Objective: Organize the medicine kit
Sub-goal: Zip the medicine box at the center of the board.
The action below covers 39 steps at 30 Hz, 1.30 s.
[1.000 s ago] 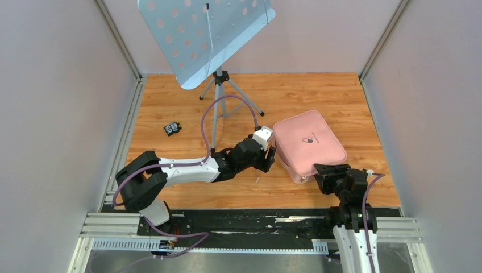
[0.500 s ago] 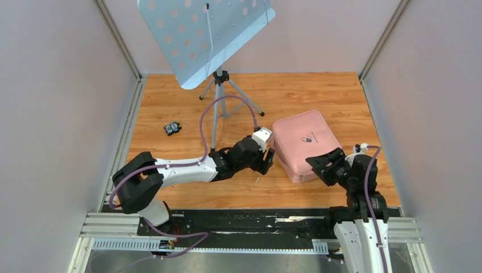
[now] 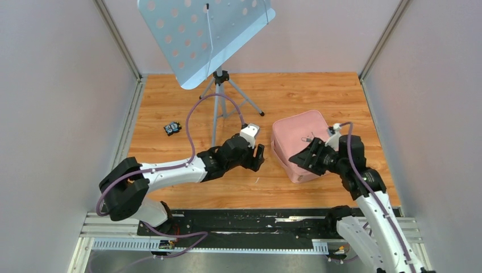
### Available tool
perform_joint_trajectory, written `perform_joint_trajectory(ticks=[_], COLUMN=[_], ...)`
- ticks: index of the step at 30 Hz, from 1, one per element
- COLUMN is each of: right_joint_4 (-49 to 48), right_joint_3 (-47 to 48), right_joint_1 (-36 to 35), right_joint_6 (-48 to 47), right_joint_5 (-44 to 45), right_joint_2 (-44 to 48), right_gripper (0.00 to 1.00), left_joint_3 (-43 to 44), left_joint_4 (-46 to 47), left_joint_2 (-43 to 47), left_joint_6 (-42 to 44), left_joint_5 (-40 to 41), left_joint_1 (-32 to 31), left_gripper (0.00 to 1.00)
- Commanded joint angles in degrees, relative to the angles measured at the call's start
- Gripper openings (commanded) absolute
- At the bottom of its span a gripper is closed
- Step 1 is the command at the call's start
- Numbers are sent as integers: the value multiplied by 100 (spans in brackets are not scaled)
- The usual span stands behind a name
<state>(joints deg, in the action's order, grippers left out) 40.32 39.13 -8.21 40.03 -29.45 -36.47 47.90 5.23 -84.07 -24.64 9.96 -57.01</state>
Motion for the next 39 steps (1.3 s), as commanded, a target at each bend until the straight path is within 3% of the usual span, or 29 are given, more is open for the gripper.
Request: perform_joint_trajectory(ticks=[1, 5, 19, 22, 26, 29, 34, 37, 39], right_joint_4=[-628, -641, -610, -703, -746, -657, 167, 420, 508], right_joint_3=[-31, 24, 573, 759, 775, 537, 180, 91, 104], right_joint_1=[-1101, -1816, -1854, -1859, -1850, -1836, -1346, -910, -604], right_joint_6=[-64, -1, -385, -432, -342, -116, 351, 602, 800], right_joint_5=[378, 1087, 3118, 3067, 3046, 3455, 4160, 4024, 3828], right_joint_2=[-425, -980, -2350, -2477, -2121, -1358, -194, 119, 117], right_gripper=[55, 57, 61, 61, 62, 62, 74, 86, 89], left_joint_3=[-192, -238, -182, -154, -126, -107, -65, -57, -30], left_joint_4=[-95, -179, -123, -124, -119, -90, 153, 349, 432], left_joint_2=[365, 406, 346, 326, 307, 293, 178, 49, -12], left_joint_6=[-258, -310, -344, -334, -300, -286, -284, -308, -313], left_joint_5=[207, 243, 142, 91, 1, -192, -782, -1264, -1442], left_joint_1=[83, 94, 96, 96, 99, 95, 98, 81, 58], left_gripper=[77, 77, 77, 77, 77, 77, 77, 77, 77])
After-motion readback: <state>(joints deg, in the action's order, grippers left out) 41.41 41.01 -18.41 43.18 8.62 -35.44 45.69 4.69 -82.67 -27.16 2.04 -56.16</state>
